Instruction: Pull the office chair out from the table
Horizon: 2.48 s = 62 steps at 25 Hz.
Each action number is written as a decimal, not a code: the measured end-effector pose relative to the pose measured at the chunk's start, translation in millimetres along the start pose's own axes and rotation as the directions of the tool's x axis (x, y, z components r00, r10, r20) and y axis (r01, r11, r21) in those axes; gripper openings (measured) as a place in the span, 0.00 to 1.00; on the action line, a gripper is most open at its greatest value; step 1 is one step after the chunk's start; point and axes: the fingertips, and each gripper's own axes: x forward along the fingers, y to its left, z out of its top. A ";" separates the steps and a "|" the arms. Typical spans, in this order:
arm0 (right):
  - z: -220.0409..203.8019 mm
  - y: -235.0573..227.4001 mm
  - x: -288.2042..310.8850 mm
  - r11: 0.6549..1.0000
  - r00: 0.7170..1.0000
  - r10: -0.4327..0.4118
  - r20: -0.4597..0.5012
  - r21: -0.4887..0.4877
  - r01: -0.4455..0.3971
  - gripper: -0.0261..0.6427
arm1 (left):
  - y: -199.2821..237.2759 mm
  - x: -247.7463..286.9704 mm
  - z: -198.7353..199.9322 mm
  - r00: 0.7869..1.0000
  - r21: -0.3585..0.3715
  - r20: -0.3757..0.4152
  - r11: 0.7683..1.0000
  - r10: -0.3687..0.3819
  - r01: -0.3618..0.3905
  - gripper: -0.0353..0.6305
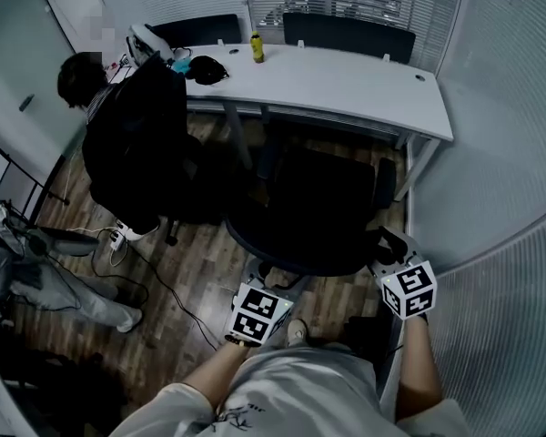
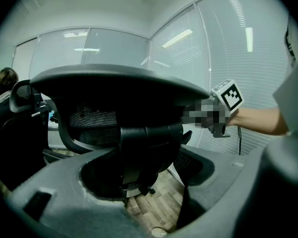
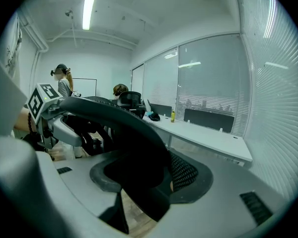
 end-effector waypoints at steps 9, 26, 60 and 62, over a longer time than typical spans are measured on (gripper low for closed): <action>0.5 15.2 -20.7 0.999 1.000 0.030 -0.004 -0.014 -0.030 0.36 | -16.8 -22.3 -2.9 1.000 -0.005 -0.005 1.000 0.010 -0.010 0.53; -16.5 67.2 -84.8 0.998 0.998 0.056 -0.014 -0.019 -0.056 0.36 | -72.7 -85.1 -27.5 1.000 -0.032 -0.007 0.999 0.029 -0.030 0.53; -30.8 117.9 -112.1 0.998 0.998 0.057 -0.006 -0.021 -0.057 0.36 | -87.8 -132.5 -57.7 0.998 -0.037 0.011 0.998 0.055 -0.055 0.53; -30.0 119.0 -112.7 0.999 0.999 0.047 0.004 -0.016 -0.047 0.36 | -87.5 -133.7 -57.3 0.998 -0.040 0.024 0.998 0.056 -0.055 0.53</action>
